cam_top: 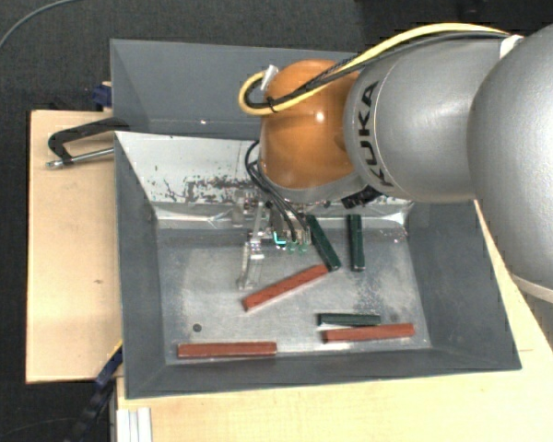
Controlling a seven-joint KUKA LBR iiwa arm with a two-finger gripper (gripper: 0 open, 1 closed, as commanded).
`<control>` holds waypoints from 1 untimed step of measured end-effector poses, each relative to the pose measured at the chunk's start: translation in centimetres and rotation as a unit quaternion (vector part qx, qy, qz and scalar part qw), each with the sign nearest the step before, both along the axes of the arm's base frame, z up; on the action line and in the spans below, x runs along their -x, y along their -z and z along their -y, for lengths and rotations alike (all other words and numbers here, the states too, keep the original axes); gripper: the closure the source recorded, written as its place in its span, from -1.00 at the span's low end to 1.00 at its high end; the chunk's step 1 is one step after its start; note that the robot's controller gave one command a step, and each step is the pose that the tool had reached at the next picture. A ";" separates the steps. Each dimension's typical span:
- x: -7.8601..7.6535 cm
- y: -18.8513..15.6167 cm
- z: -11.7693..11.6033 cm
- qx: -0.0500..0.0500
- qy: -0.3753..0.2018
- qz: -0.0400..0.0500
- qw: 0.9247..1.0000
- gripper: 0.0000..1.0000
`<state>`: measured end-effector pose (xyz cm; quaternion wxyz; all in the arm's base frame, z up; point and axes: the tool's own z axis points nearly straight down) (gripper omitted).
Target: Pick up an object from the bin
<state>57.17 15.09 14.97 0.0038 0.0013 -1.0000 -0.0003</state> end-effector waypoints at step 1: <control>3.3 7.9 8.5 0.000 -0.123 0.003 0.992 -1.00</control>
Offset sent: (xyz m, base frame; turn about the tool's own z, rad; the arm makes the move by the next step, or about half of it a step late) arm -0.0328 -0.0846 -0.0797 -0.2478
